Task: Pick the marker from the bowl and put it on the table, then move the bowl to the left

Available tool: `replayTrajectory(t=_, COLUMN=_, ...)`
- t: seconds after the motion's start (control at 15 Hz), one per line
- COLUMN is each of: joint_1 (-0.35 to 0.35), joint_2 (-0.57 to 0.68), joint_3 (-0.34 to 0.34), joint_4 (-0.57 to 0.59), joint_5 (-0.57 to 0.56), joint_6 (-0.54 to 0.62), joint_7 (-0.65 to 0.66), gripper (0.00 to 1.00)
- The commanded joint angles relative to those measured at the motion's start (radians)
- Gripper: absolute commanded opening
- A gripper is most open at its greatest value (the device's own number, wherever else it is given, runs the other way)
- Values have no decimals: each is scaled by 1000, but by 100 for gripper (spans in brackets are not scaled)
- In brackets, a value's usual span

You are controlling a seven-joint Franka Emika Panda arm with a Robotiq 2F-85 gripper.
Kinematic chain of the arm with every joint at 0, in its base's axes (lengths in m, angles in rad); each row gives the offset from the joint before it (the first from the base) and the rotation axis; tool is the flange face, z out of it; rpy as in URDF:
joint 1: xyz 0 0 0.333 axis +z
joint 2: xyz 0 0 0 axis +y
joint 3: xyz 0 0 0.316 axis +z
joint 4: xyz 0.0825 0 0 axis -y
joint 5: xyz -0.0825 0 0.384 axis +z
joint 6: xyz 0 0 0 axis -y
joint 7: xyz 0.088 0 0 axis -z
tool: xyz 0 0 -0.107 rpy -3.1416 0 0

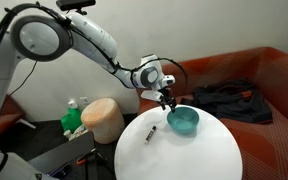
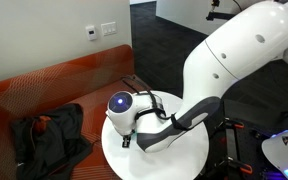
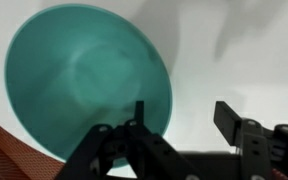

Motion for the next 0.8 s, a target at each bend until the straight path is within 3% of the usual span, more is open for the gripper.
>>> replayTrajectory(t=0.0, joint_1=34, joint_2=-73, joint_3=-22, joint_4=-58, joint_5=-26, joint_6=-35, joint_7=25, gripper=100)
replayTrajectory(t=0.73, joint_1=65, joint_2=-308, joint_3=-43, joint_4=-258, joint_5=-87, joint_6=-24, joint_7=93, gripper=100)
